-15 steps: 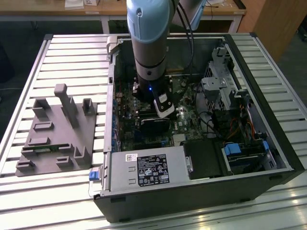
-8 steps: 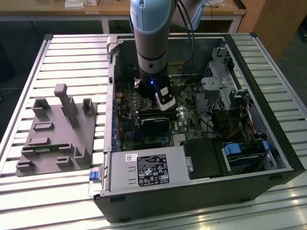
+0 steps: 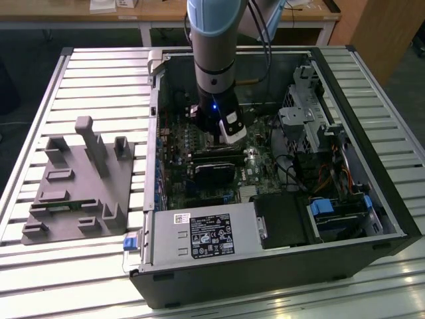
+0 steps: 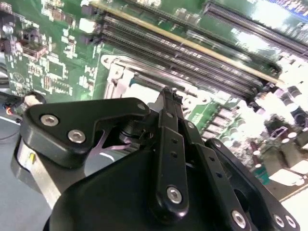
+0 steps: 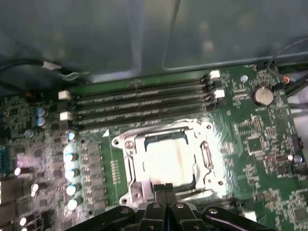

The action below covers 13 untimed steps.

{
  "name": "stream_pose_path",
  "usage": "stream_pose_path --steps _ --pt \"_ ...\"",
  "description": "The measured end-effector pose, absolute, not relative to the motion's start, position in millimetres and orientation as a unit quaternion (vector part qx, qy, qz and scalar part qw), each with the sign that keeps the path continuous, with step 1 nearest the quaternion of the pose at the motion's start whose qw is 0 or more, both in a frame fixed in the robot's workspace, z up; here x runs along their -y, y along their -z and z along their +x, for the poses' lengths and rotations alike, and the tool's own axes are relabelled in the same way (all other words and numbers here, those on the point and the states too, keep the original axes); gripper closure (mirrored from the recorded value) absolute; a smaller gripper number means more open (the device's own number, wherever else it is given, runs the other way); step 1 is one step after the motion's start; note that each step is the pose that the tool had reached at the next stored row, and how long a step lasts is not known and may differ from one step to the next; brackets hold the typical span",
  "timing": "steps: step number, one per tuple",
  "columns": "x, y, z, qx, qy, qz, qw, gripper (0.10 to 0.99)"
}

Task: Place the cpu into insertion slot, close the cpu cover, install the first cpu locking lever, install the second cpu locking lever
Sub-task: 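Install the second cpu locking lever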

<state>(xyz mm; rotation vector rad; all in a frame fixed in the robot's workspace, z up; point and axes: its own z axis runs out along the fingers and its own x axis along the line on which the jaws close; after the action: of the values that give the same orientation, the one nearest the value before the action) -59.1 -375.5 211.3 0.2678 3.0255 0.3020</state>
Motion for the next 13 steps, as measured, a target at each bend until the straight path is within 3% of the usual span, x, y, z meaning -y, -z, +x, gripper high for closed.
stream_pose_path --steps 13 --pt "351.9 -211.2 -42.8 -0.992 -0.085 0.087 0.041 0.980"
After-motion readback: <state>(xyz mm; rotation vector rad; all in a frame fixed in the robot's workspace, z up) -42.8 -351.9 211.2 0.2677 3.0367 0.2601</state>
